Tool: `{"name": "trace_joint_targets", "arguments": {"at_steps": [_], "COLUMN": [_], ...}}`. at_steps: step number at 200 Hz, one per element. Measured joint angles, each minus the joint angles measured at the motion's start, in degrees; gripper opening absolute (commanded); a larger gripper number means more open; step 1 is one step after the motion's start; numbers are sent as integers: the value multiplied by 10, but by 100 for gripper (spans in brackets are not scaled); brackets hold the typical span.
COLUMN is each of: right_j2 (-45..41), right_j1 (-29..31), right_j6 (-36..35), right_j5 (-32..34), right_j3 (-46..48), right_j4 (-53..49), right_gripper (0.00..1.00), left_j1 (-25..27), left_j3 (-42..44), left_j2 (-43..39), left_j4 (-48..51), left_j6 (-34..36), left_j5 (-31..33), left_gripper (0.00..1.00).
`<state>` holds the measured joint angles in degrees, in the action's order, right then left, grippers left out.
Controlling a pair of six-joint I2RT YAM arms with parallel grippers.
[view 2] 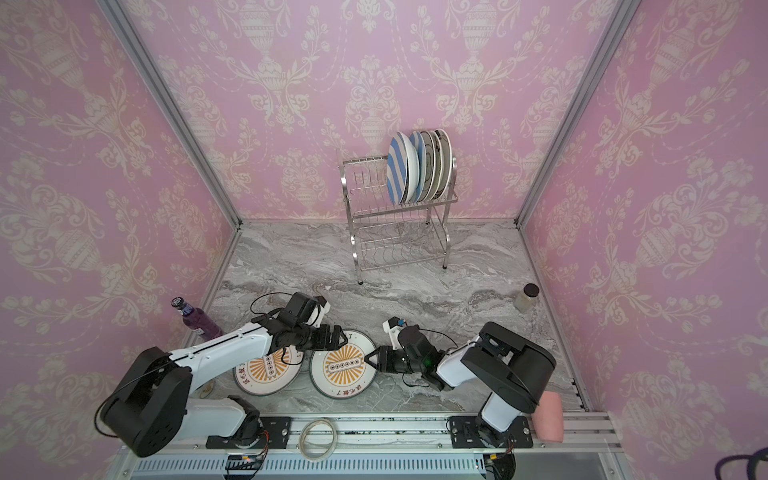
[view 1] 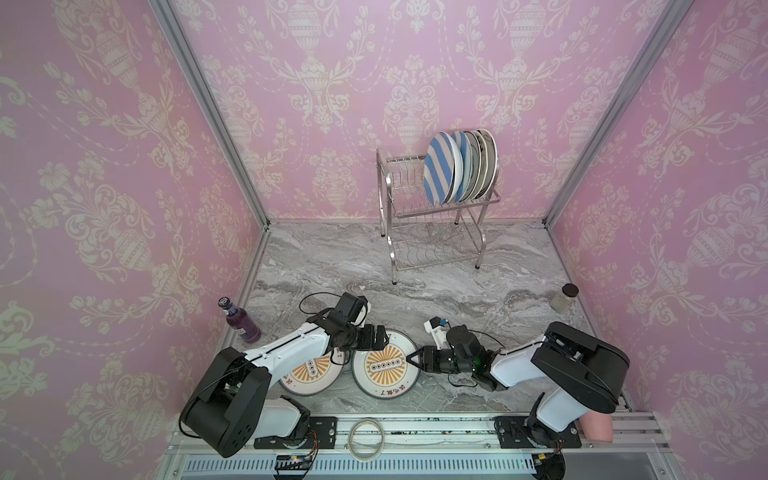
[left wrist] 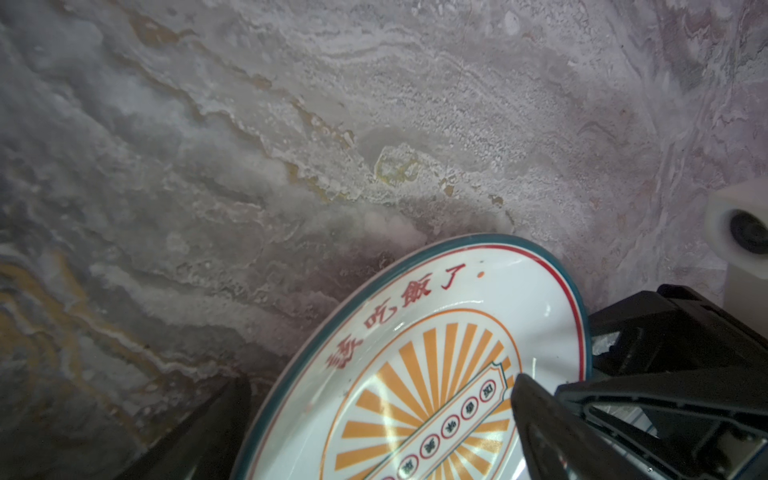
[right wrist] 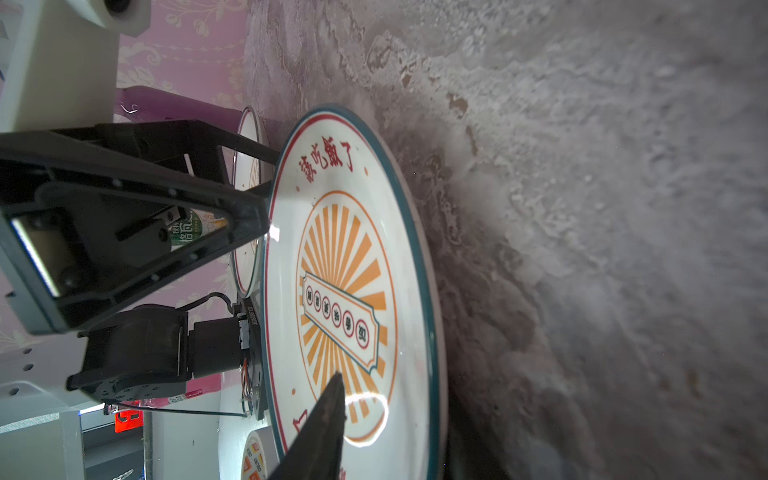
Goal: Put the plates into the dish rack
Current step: 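Grip the nearer sunburst plate's rim with the right gripper while left gripper pushes it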
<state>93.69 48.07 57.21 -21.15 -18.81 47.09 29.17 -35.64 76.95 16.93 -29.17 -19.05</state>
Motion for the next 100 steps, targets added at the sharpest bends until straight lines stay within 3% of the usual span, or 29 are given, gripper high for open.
{"name": "trace_joint_targets", "arguments": {"at_steps": [100], "right_j2": [-16], "right_j1": [2], "right_j6": [13], "right_j5": [39], "right_j3": [-7], "right_j4": [-47], "right_gripper": [14], "left_j1": [5], "left_j3": [-12], "left_j2": [5], "left_j4": [-15], "left_j6": [7], "left_j5": [-4], "left_gripper": [99]}}
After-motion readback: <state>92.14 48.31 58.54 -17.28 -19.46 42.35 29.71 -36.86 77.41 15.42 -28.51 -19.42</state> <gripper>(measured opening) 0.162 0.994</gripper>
